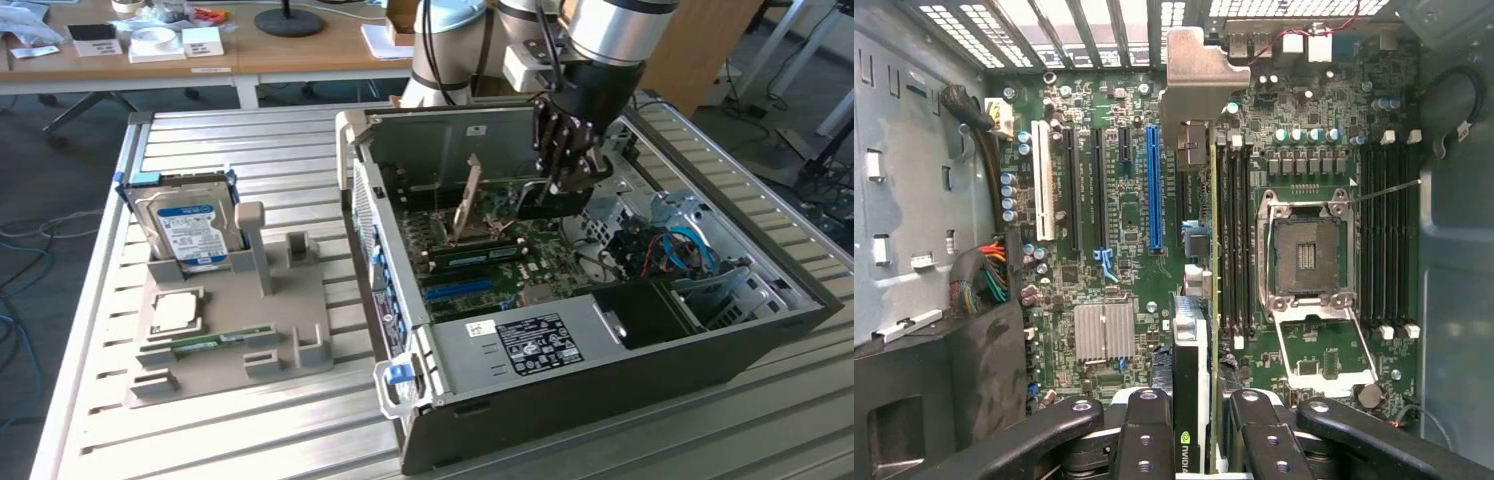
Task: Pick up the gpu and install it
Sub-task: 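Insert the gpu into the slot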
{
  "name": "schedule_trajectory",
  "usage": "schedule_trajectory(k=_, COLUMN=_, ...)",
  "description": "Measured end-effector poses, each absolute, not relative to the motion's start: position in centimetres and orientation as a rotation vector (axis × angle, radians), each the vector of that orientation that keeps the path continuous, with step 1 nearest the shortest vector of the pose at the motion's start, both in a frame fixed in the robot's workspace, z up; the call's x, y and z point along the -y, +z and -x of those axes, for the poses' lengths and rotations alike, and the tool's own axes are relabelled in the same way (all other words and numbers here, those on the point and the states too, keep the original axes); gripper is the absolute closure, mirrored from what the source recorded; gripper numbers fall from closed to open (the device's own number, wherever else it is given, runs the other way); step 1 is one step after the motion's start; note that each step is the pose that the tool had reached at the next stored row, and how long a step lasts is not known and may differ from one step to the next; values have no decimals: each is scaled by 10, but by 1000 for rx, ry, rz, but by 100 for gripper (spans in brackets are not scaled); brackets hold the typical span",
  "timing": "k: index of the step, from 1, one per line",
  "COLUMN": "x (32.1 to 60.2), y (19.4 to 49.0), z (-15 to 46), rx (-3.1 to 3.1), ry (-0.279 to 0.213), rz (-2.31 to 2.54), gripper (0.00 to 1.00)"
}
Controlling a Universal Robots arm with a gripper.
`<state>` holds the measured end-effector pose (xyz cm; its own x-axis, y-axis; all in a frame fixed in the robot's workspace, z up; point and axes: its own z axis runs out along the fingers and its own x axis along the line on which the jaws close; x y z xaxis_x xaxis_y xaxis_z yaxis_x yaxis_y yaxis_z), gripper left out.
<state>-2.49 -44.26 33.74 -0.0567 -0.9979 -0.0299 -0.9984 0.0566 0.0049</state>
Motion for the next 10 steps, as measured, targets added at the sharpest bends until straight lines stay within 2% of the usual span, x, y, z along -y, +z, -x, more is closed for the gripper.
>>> schedule_trajectory(k=10, x=443, y=337, z=30, rx=-2269, ry=38, rz=2145, gripper=73)
